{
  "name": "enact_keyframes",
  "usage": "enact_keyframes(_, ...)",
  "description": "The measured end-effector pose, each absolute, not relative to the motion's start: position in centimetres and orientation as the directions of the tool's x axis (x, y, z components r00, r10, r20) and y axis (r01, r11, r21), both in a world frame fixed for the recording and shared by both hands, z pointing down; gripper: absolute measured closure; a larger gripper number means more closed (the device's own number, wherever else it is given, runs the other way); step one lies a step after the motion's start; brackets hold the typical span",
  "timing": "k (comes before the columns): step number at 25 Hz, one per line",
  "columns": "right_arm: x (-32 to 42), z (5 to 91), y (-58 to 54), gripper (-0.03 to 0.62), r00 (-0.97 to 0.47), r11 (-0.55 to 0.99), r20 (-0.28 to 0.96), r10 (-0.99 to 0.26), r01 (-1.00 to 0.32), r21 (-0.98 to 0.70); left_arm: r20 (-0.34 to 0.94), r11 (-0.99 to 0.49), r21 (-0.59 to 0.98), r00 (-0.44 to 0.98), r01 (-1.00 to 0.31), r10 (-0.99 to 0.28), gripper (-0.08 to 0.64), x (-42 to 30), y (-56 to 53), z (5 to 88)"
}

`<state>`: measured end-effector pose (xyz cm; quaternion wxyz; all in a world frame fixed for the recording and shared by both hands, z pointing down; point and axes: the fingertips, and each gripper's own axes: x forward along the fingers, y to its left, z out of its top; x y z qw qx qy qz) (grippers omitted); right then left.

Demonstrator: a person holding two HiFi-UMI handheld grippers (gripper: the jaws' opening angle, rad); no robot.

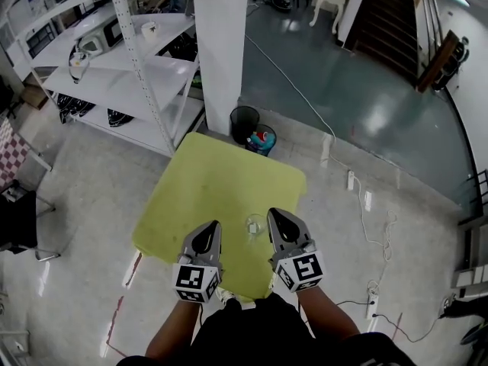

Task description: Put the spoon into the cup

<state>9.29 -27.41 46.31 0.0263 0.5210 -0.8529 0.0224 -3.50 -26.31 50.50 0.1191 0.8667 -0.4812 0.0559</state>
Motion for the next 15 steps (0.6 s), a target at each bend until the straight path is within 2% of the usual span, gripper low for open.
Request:
enact_keyframes(7,9.4,45.1,-27.0,0.586,-0.442,0.443,0.037,-0.896,-0.896,0.015,0.159,-0.523,0.138,0.54,-0.841,-0.826,0.555,-3.4,-26.5,49.4)
enact_keyframes(15,9.3,46.2,-26.8,0.586,-0.435,0.437,0.063,-0.898,-0.899,0.027,0.184,-0.53,0.148,0.549,-0.835,-0.815,0.555,-3.3,-26.2,50.2)
